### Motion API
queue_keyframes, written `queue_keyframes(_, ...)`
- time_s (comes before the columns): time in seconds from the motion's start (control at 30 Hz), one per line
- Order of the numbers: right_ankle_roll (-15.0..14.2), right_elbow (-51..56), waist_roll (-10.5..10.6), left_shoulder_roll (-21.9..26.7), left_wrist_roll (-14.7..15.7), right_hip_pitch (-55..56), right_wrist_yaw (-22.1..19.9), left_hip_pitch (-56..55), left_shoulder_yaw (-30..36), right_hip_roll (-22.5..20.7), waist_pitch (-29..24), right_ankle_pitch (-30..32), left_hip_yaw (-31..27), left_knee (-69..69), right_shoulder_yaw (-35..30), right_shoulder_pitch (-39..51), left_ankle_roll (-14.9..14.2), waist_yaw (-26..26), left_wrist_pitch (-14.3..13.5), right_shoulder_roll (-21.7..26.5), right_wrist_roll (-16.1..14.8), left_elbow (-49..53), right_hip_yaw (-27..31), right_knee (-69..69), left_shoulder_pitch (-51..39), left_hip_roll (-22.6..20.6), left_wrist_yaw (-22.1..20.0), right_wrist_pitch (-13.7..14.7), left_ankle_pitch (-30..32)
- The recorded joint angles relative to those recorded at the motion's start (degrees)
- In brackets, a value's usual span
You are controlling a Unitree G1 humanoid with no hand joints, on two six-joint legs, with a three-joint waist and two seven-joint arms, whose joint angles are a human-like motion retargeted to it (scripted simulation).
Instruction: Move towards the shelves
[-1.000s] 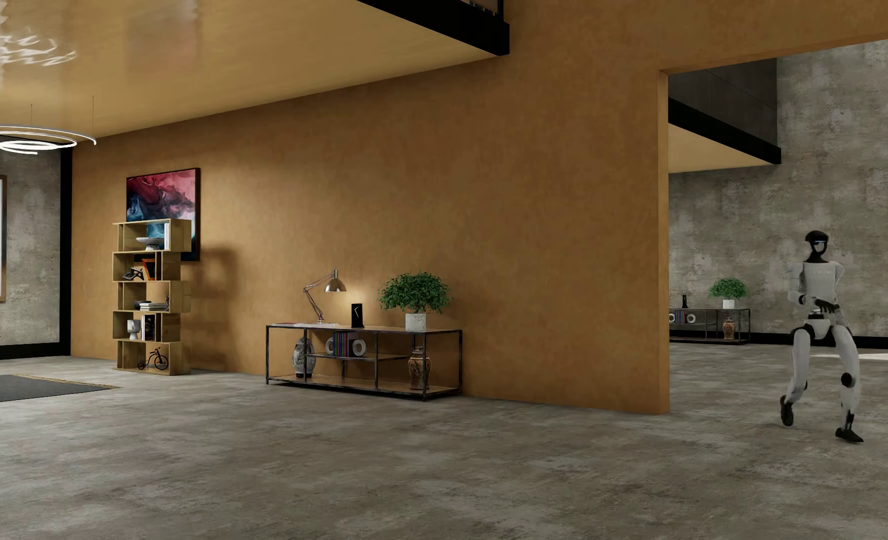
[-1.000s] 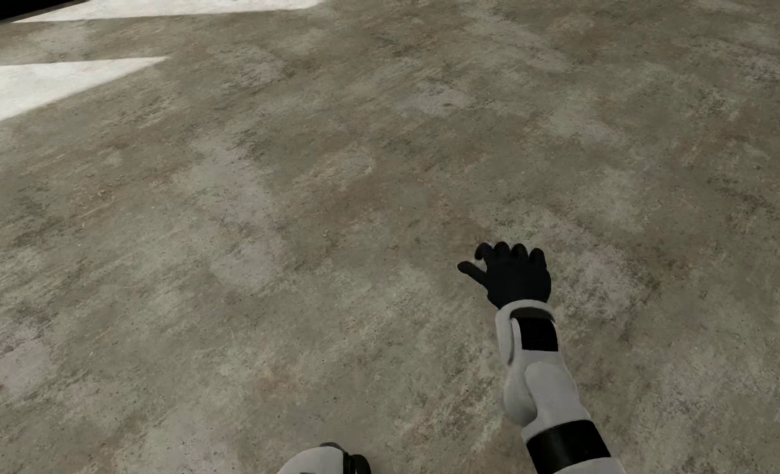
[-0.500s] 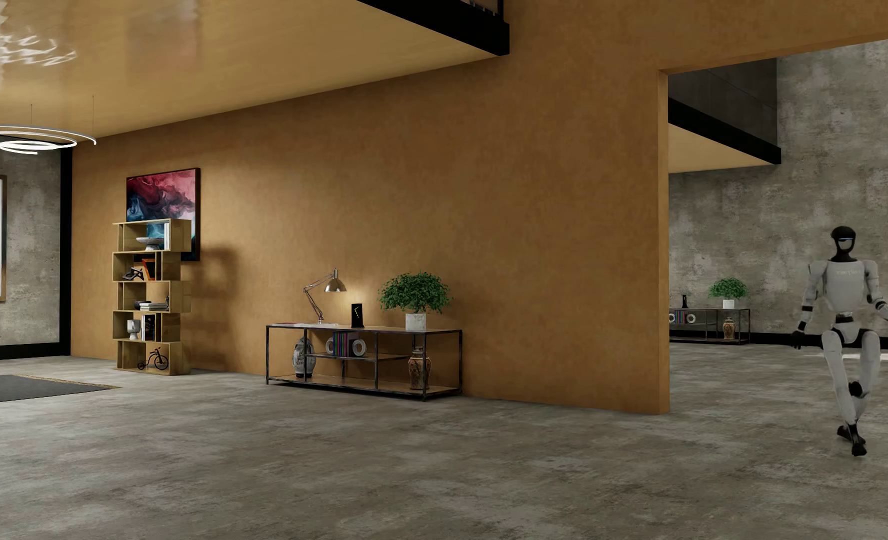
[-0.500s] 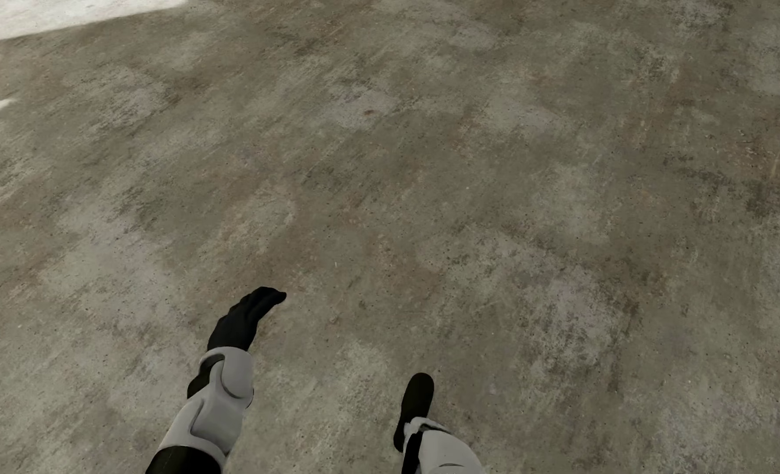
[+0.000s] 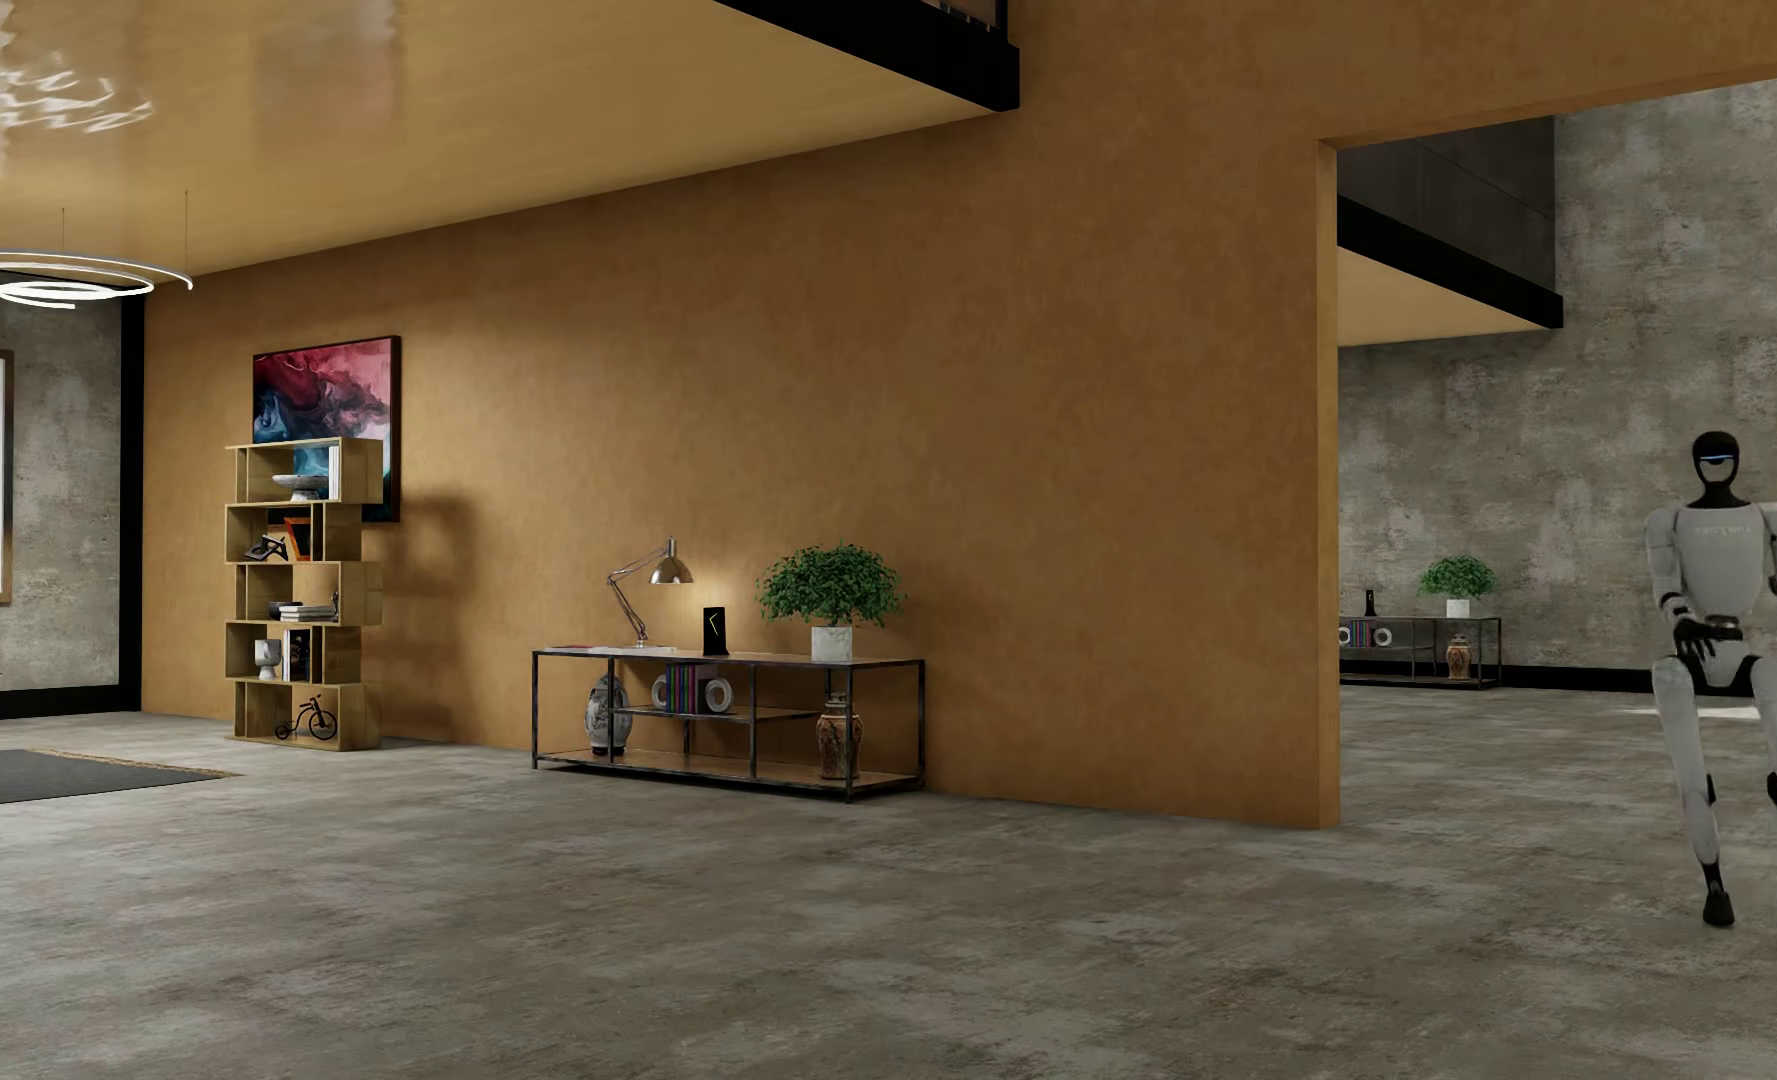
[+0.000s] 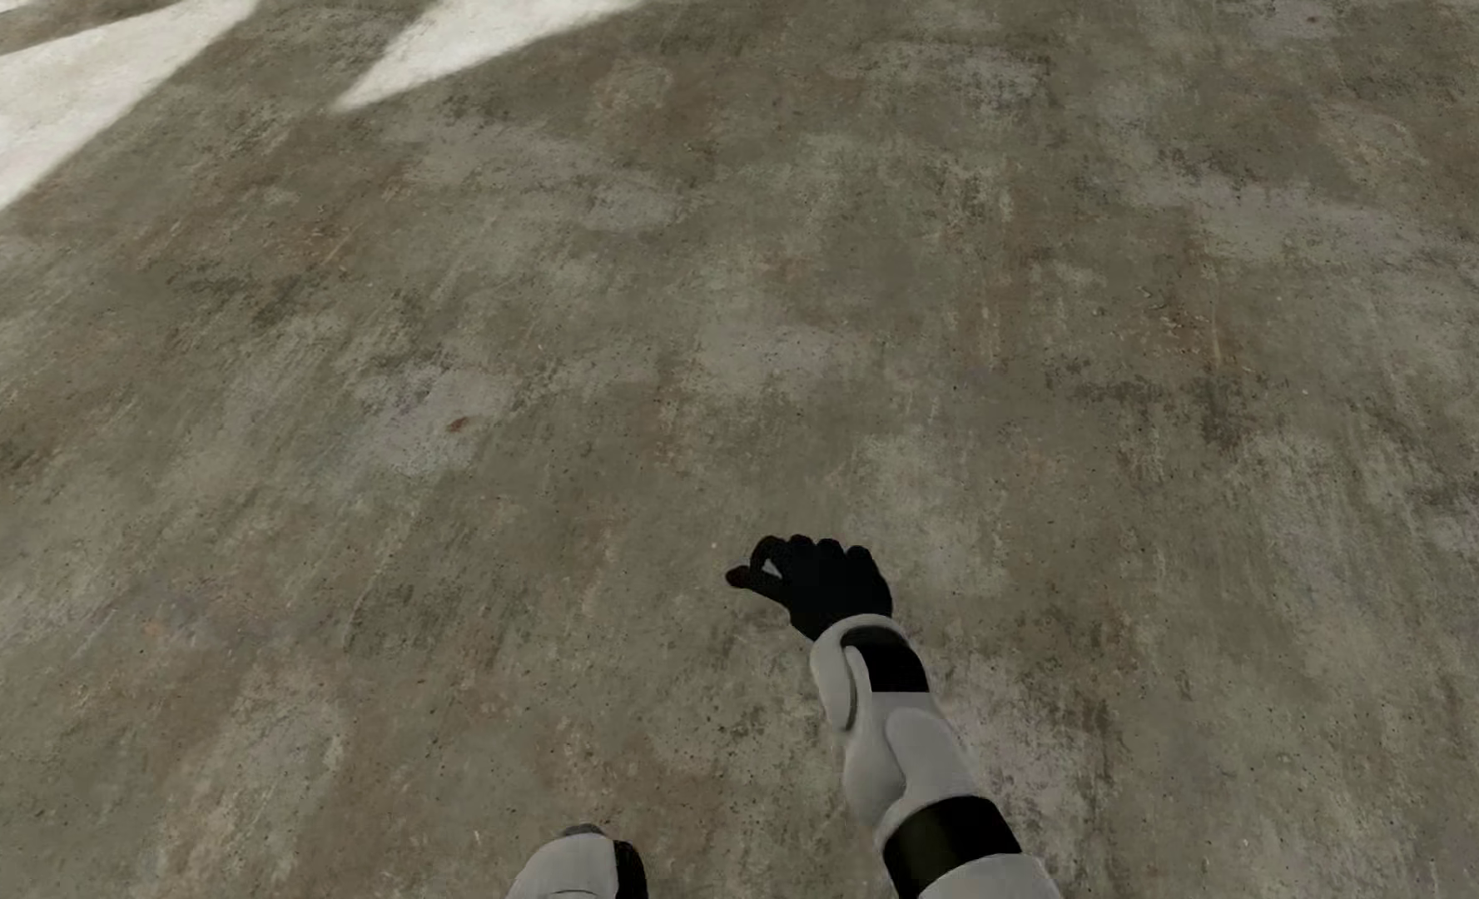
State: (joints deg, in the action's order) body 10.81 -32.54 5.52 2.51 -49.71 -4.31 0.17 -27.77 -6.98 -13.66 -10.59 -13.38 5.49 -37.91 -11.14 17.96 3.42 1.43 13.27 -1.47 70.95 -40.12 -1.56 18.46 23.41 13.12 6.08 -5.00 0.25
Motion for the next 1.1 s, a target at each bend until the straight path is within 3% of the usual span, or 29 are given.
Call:
queue_keyframes(0.07, -0.2, 7.6, 0.2, -1.3, -0.2, -5.0, -0.2, 2.4, -0.6, -0.4, 0.1, -2.8, -4.7, 27.0, -3.5, 1.5, -5.6, 0.3, -0.1, 2.7, 1.7, 1.2, 1.3, -1.5, 1.2, -6.4, -0.5, 0.4, -0.1)
queue_keyframes(0.1, -0.5, 11.2, 0.2, -1.2, -1.0, -7.5, -1.1, 2.0, -0.1, -0.4, 0.0, -4.3, -4.7, 30.3, -3.3, 0.2, -11.9, 0.2, -0.5, 3.3, 0.7, 1.6, 0.8, -1.3, 1.2, -8.6, 0.2, 0.1, -2.7)
queue_keyframes(0.13, -0.8, 14.0, 0.2, -0.9, -1.8, -10.0, -2.1, 1.8, 0.2, -0.1, 0.0, -4.9, -4.2, 28.5, -2.2, -1.9, -9.7, 0.1, -0.6, 3.9, -1.2, 1.7, -0.4, -1.1, 0.5, -10.8, 0.3, -0.6, -0.6)
queue_keyframes(0.17, -0.7, 15.2, 0.0, -0.7, -2.5, -12.4, -1.9, 0.9, -0.4, 0.1, 0.1, -4.8, -4.6, 21.8, -1.3, -4.6, -9.4, 0.1, -0.1, 4.2, -3.0, 1.8, -1.4, -0.1, -0.2, -12.4, -0.7, -2.3, 0.6)
queue_keyframes(0.23, -1.9, 11.9, -0.9, -2.2, -1.4, -16.5, -1.0, 2.7, -3.8, 1.1, 0.7, 0.1, -5.8, 13.8, -0.9, -9.1, -1.7, 1.0, 1.0, 4.7, -5.2, 3.6, -2.1, 3.6, -0.2, -14.3, -3.9, -6.5, 5.7)
queue_keyframes(0.27, -1.9, 7.5, -1.7, -3.6, 0.8, -16.2, -0.4, 2.7, -6.2, 2.2, 1.0, 4.0, -3.8, 9.3, -1.4, -10.3, 0.6, 1.5, 1.0, 5.1, -4.2, 4.7, -2.1, 8.5, 0.3, -13.6, -6.3, -9.2, 3.4)
queue_keyframes(0.3, -3.6, 0.8, -2.8, -4.4, 2.8, -13.5, 1.5, 2.9, -7.7, 3.9, 1.0, 9.8, -1.9, 4.7, -1.2, -11.3, 0.7, 1.8, 0.7, 4.9, -3.4, 4.6, -2.4, 17.2, 0.6, -12.9, -8.5, -12.1, -1.1)
queue_keyframes(0.33, -11.1, -7.4, -3.8, -4.9, 4.1, -8.9, 4.2, 3.8, -8.5, 6.4, 1.0, 14.1, 0.1, 2.3, -0.8, -12.0, 0.5, 2.0, 1.4, 4.9, -1.5, 3.2, -3.5, 28.6, -0.1, -12.3, -10.0, -16.0, -4.5)
queue_keyframes(0.37, -16.5, -15.5, -4.9, -4.5, 3.5, -2.8, 7.8, 5.2, -7.6, 9.6, 0.9, 20.6, 2.0, 1.4, 0.3, -12.1, 0.6, 2.1, 2.8, 4.7, -0.2, 0.7, -4.4, 40.0, -1.8, -12.0, -9.7, -20.4, -7.1)
queue_keyframes(0.4, -15.5, -21.5, -6.0, -3.1, 1.2, 3.2, 13.0, 7.2, -5.5, 13.0, 0.9, 21.1, 3.6, 1.4, -0.8, -13.2, 0.1, 1.8, 4.0, 5.6, 2.6, -2.4, -5.3, 48.8, -4.5, -11.7, -7.8, -21.9, -9.3)
queue_keyframes(0.43, -13.6, -24.2, -7.0, -1.0, -2.4, 9.2, 17.7, 9.5, -2.4, 16.3, 0.8, 17.3, 4.7, 2.1, -4.3, -15.4, -0.4, 1.2, 5.5, 7.6, 7.2, -5.6, -6.2, 55.1, -7.9, -11.7, -4.9, -19.2, -11.1)
queue_keyframes(0.47, -12.0, -23.6, -7.8, 1.0, -6.0, 14.8, 19.2, 11.8, 1.1, 18.9, 0.9, 15.0, 5.3, 3.2, -6.7, -18.4, -0.7, 0.4, 6.2, 10.0, 10.8, -7.8, -7.1, 58.4, -11.5, -11.8, -2.6, -14.5, -12.5)
queue_keyframes(0.5, -11.3, -21.0, -8.4, 2.4, -8.9, 19.9, 17.0, 14.4, 3.8, 21.2, 0.9, 14.7, 5.8, 4.8, -6.4, -22.6, -1.1, -0.7, 5.3, 12.5, 12.0, -9.2, -7.7, 59.2, -14.7, -12.1, -1.0, -10.2, -13.7)
queue_keyframes(0.53, -11.0, -17.9, -8.9, 3.6, -10.3, 24.5, 13.4, 17.1, 5.5, 22.8, 1.0, 14.0, 6.2, 6.7, -3.5, -27.1, -1.4, -1.8, 3.4, 13.2, 10.7, -10.1, -8.3, 57.4, -17.6, -12.5, -1.1, -8.5, -14.6)
queue_keyframes(0.57, -10.0, -15.3, -9.3, 4.2, -9.9, 28.6, 11.1, 19.6, 5.8, 24.1, 1.0, 13.2, 6.6, 8.1, 2.2, -31.6, -1.7, -2.9, 2.0, 13.0, 5.9, -9.6, -9.1, 53.5, -20.2, -12.9, -2.6, -8.4, -15.8)
queue_keyframes(0.63, -8.6, -12.1, -9.9, 5.3, -6.7, 34.2, 8.8, 24.4, 4.6, 26.0, 1.2, 12.4, 8.1, 11.2, 12.3, -37.9, -2.5, -4.7, -0.8, 11.2, -4.5, -6.7, -12.3, 38.2, -24.4, -13.6, -5.3, -10.5, -18.1)
queue_keyframes(0.67, -9.6, -11.3, -10.1, 5.7, -4.3, 34.9, 8.2, 26.8, 3.6, 25.8, 1.3, 13.5, 9.0, 13.2, 14.9, -39.7, -3.1, -5.3, -1.6, 10.5, -7.0, -4.9, -14.8, 26.3, -26.3, -14.0, -6.3, -12.6, -19.0)
queue_keyframes(0.7, -8.9, -10.8, -10.3, 6.3, -3.1, 33.9, 6.6, 29.5, 3.6, 24.0, 1.5, 14.6, 10.1, 15.4, 16.1, -41.0, -3.7, -5.7, -2.3, 9.7, -7.8, -3.1, -16.9, 11.3, -28.0, -14.6, -7.0, -14.9, -19.8)
queue_keyframes(0.77, -15.2, -10.5, -10.5, 7.0, -2.0, 33.4, 5.4, 35.1, 4.1, 20.0, 1.7, 11.5, 11.9, 20.1, 15.8, -42.7, -4.9, -6.0, -2.7, 8.1, -6.4, -0.7, -17.9, -11.1, -31.2, -16.1, -7.1, -18.1, -21.0)
queue_keyframes(0.8, -15.1, -10.4, -10.6, 7.2, -2.1, 34.3, 6.5, 37.8, 4.4, 19.7, 1.7, 10.5, 13.3, 21.1, 15.2, -43.1, -5.6, -5.9, -2.4, 7.5, -5.1, 0.0, -19.1, -11.5, -32.1, -16.8, -7.4, -17.7, -22.2)
queue_keyframes(0.83, -14.1, -10.6, -10.5, 7.1, -1.9, 33.4, 8.2, 40.3, 4.4, 20.4, 1.8, 12.0, 14.9, 20.6, 14.4, -43.3, -6.3, -5.7, -2.5, 7.3, -3.0, 0.6, -23.6, -8.2, -32.3, -17.4, -7.5, -17.1, -23.6)
queue_keyframes(0.87, -9.4, -9.9, -10.1, 6.9, -1.7, 33.0, 9.5, 42.4, 4.5, 21.1, 1.7, 11.3, 15.7, 19.6, 15.0, -43.1, -6.8, -6.0, -2.7, 6.3, -1.9, 1.0, -25.3, -2.8, -31.9, -17.2, -6.8, -16.5, -23.7)
queue_keyframes(0.9, -2.5, -8.6, -9.5, 6.5, -2.3, 31.8, 10.5, 44.3, 5.3, 21.8, 1.6, 11.8, 15.6, 17.7, 16.6, -43.3, -7.2, -6.4, -3.0, 4.4, -1.6, 1.1, -27.6, 0.2, -31.3, -16.6, -6.5, -16.1, -21.9)
queue_keyframes(0.93, 2.0, -6.8, -8.6, 5.9, -3.2, 29.8, 9.5, 45.0, 6.3, 22.1, 1.7, 15.2, 14.8, 13.6, 19.1, -43.7, -6.7, -6.9, -3.3, 2.1, -1.8, 0.7, -28.9, 1.8, -30.2, -15.2, -6.6, -16.8, -17.8)
queue_keyframes(0.97, 3.3, -5.2, -7.5, 5.3, -3.8, 28.5, 7.5, 43.6, 6.5, 21.5, 1.7, 15.9, 14.1, 6.3, 21.7, -43.5, -7.1, -7.3, -3.2, -0.4, -2.8, 0.3, -29.1, 3.9, -28.6, -12.9, -6.7, -17.4, -12.3)
queue_keyframes(1.07, 3.4, -7.6, -4.6, 3.6, -2.6, 23.3, 3.3, 29.6, 4.0, 16.0, 1.5, 10.1, 7.2, -27.2, 24.6, -37.7, -4.7, -6.6, -1.7, -4.6, -3.3, -0.5, -26.6, 7.9, -21.8, -5.8, -5.0, -20.0, 3.8)
queue_keyframes(1.1, 3.4, -9.2, -3.9, 3.2, -2.5, 20.4, 2.5, 24.0, 3.3, 13.3, 1.4, 8.7, 3.4, -35.1, 23.5, -34.7, -4.5, -6.0, -0.7, -4.4, -1.8, -1.3, -25.1, 7.0, -19.7, -5.3, -4.0, -20.1, 0.3)
